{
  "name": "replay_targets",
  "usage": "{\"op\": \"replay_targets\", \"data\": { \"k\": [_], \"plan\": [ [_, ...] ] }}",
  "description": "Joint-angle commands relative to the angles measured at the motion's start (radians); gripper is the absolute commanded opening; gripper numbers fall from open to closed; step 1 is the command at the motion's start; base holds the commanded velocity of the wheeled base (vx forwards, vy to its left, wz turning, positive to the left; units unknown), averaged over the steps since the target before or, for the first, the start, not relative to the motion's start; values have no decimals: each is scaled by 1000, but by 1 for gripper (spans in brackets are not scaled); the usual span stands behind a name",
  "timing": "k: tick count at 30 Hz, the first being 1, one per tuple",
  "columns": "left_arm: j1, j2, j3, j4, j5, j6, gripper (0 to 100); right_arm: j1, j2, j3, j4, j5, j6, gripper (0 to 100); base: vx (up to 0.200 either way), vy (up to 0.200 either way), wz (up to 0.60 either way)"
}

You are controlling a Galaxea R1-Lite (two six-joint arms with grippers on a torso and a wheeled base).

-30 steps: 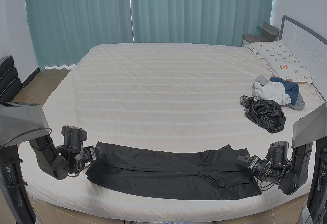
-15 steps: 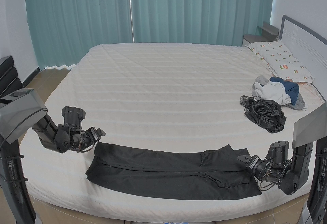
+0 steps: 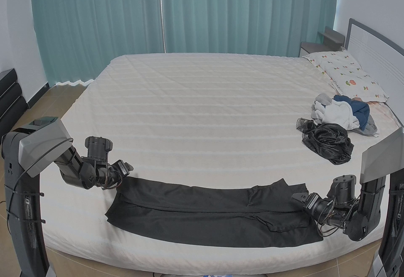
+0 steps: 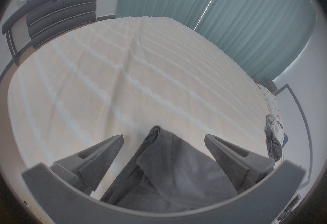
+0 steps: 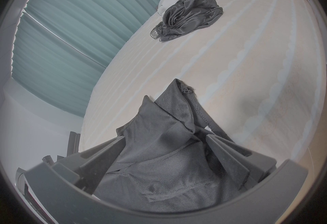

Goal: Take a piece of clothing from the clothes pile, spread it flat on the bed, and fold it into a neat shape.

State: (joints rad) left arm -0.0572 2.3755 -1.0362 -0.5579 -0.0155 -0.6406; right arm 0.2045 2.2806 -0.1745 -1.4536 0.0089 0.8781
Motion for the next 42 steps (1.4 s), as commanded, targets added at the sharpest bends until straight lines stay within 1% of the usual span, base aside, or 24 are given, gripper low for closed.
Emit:
{"op": "replay_targets", "data": {
  "k": [1, 4, 9, 14, 24, 25, 32, 35, 37, 38, 39, 40, 41, 42],
  "plan": [
    [0, 16, -1, 0, 6, -2, 0, 1, 3, 3, -1, 0, -1, 100, 0, 0, 0],
    [4, 14, 4, -2, 12, -5, 0, 1, 5, 4, -7, 0, 1, 100, 0, 0, 0],
    [14, 4, 10, -4, 20, -86, 0, 3, 7, 9, -11, 0, 1, 100, 0, 0, 0],
    [28, 2, 8, -7, 22, -91, 0, 1, 7, 12, -13, 0, 1, 100, 0, 0, 0],
    [31, 11, -5, -10, 19, -86, 0, 3, 7, 12, -13, 0, 1, 100, 0, 0, 0],
    [31, 11, -5, -10, 19, -86, 100, 3, 7, 12, -13, 0, 1, 100, 0, 0, 0],
    [33, 11, -1, -14, 19, -91, 100, 3, 5, 13, -13, 0, 1, 100, 0, 0, 0],
    [57, -47, 47, -14, 0, -94, 100, 3, 5, 18, -14, 0, 1, 100, 0, 0, 0],
    [59, -81, 91, -17, -38, -93, 100, 1, 3, 18, -14, 0, 1, 100, 0, 0, 0],
    [60, -110, 136, -24, -106, -83, 100, 1, 3, 20, -14, 0, 1, 100, 0, 0, 0],
    [60, -122, 163, -34, -142, -79, 100, 1, 3, 20, -14, 0, 1, 100, 0, 0, 0],
    [60, -124, 166, -36, -150, -77, 100, 1, 3, 20, -14, 0, 1, 100, 0, 0, 0],
    [60, -137, 211, -73, -198, -56, 100, 1, 3, 23, -14, 0, 1, 100, 0, 0, 0],
    [60, -139, 235, -96, -211, -30, 100, 1, 3, 24, -16, 0, 1, 100, 0, 0, 0]
  ]
}}
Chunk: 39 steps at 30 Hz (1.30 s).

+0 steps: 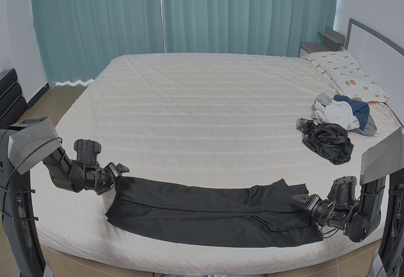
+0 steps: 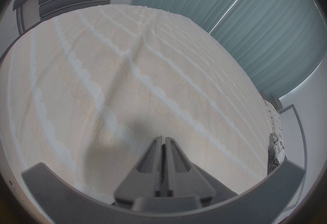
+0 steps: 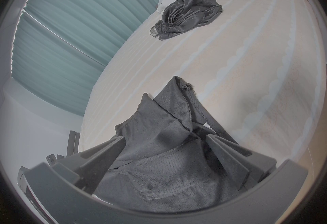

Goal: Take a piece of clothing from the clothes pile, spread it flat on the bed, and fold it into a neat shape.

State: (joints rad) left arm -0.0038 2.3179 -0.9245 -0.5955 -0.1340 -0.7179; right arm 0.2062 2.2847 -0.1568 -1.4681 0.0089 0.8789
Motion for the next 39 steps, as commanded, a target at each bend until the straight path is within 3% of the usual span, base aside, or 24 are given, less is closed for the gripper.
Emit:
{"op": "replay_targets", "data": {
  "k": [1, 6, 17, 18, 39],
  "plan": [
    [7, -78, 141, -73, -98, 78, 100, -1, -2, 6, -5, 0, 0, 100, 0, 0, 0],
    [-1, -64, 208, -171, -102, 186, 100, 2, 4, 22, -40, 0, 0, 100, 0, 0, 0],
    [-19, -12, 210, -208, -98, 232, 100, 4, 4, 22, -41, 0, 0, 100, 0, 0, 0],
    [-19, -9, 211, -208, -93, 238, 0, 4, 4, 22, -41, 0, 0, 100, 0, 0, 0],
    [-18, -54, 294, -205, -56, 247, 0, 4, 2, 28, -41, 0, 0, 100, 0, 0, 0]
  ]
}}
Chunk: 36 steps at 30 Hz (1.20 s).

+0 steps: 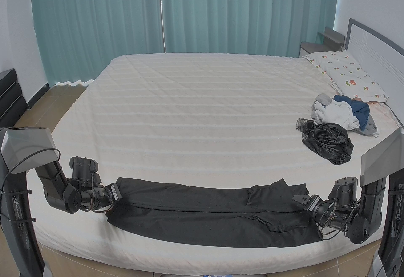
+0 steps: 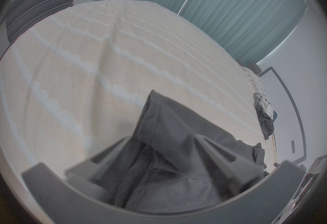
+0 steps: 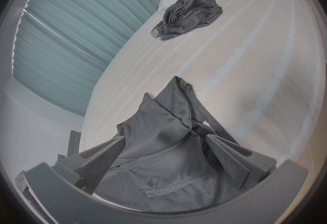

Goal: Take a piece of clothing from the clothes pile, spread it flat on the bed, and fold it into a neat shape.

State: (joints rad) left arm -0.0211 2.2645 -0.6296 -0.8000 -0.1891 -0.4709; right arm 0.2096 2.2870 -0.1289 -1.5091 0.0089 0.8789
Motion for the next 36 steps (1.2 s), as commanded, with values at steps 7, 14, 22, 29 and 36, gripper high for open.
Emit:
{"op": "replay_targets", "data": {
  "k": [7, 14, 22, 29, 36],
  "plan": [
    [0, 0, -1, 1, 0, 8, 100, 1, 0, 0, 0, 0, 0, 100, 0, 0, 0],
    [15, -120, 60, 7, -6, 14, 100, 1, -1, 2, 0, 0, 0, 100, 0, 0, 0],
    [16, -95, 131, 5, -21, 172, 100, 1, 0, 2, 0, 0, 0, 100, 0, 0, 0],
    [13, -100, 131, 4, -23, 161, 100, 1, 0, 2, 0, 0, 0, 100, 0, 0, 0],
    [6, -98, 133, 2, -21, 159, 100, 1, 0, 2, 0, 0, 0, 100, -143, 0, 0]
  ]
}}
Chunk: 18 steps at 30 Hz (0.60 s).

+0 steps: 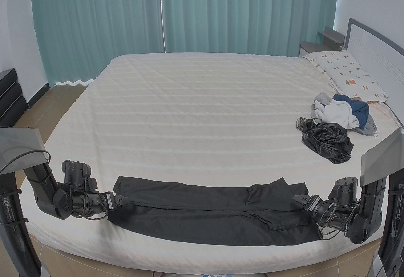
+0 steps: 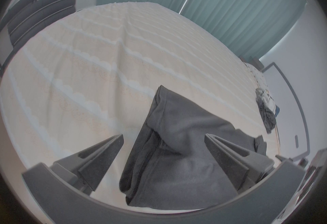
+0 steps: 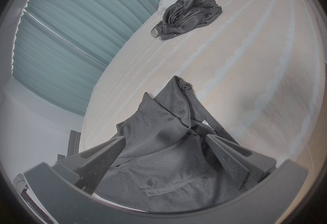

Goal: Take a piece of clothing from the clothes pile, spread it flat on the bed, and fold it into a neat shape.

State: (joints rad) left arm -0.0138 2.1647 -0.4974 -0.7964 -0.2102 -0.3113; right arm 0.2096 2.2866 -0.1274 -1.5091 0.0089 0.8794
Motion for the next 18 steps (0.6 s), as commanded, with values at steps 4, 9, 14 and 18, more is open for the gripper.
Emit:
{"op": "replay_targets", "data": {
  "k": [4, 9, 14, 18],
  "plan": [
    [-2, 9, -1, -7, 0, 0, 100, 1, 2, -1, 0, 0, 0, 100, 0, 0, 0],
    [-2, 38, -39, -10, 3, -22, 100, 1, 2, -1, 0, 0, 0, 100, 0, 0, 0],
    [-9, 55, -90, -10, 14, -123, 100, 7, 2, -1, 0, 0, 0, 100, 0, 0, 0],
    [-17, 64, -89, -6, 18, -126, 100, 7, 2, -1, 0, 0, 0, 100, 0, 0, 0]
  ]
}}
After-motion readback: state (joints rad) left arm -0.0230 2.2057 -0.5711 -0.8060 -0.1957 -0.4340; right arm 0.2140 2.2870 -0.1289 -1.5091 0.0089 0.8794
